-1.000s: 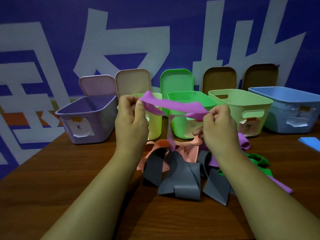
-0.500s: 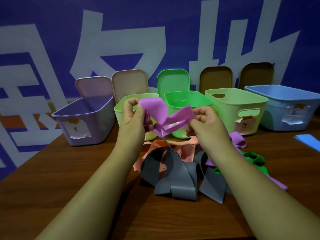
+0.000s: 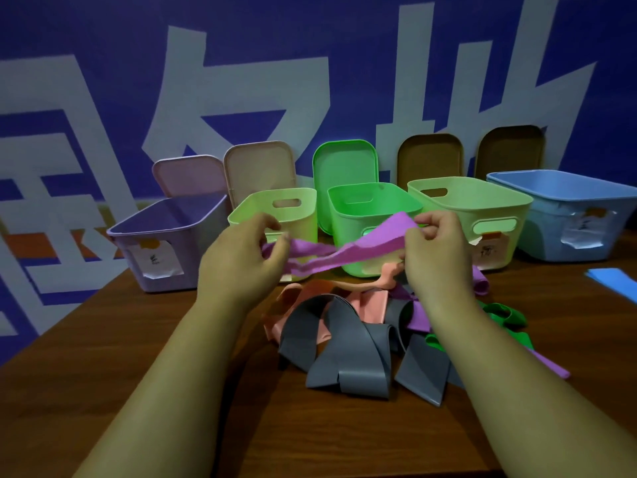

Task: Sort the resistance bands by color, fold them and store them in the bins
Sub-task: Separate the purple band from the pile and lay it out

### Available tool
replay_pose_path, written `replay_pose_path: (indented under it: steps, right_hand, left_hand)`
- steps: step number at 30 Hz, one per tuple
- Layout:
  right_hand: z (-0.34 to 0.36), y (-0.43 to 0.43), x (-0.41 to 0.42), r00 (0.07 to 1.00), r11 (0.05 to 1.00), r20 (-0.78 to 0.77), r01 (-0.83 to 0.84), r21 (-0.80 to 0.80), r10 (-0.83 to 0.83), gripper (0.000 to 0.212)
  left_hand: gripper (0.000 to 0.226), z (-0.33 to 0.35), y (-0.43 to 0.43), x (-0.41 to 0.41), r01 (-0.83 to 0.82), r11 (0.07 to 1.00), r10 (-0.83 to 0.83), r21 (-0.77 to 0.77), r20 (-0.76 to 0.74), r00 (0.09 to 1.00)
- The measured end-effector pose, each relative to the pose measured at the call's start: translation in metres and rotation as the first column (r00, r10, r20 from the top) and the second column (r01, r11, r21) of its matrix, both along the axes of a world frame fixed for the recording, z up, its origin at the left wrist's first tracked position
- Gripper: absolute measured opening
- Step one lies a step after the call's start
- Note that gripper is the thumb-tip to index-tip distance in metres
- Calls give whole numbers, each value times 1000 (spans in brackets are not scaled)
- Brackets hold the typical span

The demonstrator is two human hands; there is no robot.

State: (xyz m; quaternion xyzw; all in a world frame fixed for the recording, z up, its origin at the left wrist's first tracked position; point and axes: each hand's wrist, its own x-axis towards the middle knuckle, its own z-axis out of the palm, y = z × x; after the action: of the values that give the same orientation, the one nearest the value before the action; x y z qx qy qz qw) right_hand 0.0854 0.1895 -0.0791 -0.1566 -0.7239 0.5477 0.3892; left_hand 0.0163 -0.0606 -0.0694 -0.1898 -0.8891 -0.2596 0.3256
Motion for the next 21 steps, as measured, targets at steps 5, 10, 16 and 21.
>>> replay_pose_path:
  steps: [5,10,16,21]
  right_hand:
    - [-1,-12,1,978,978,38,-207,-1,207,33]
    - [2,-14,2,960,961,42,-275,-22,276,32]
    - [2,-13,0,955,951,-32,-297,-88,295,31]
    - [0,-11,-2,954,948,-27,-299,-106,298,32]
  left_hand:
    - [43,-8,11,3,135,976,-109,-168,154,982]
    - [30,-17,29,3,426,901,-395,-88,243,886]
    - [48,-26,49,8,515,854,-512,76,297,806]
    - [15,-23,48,6,437,899,-438,34,114,892]
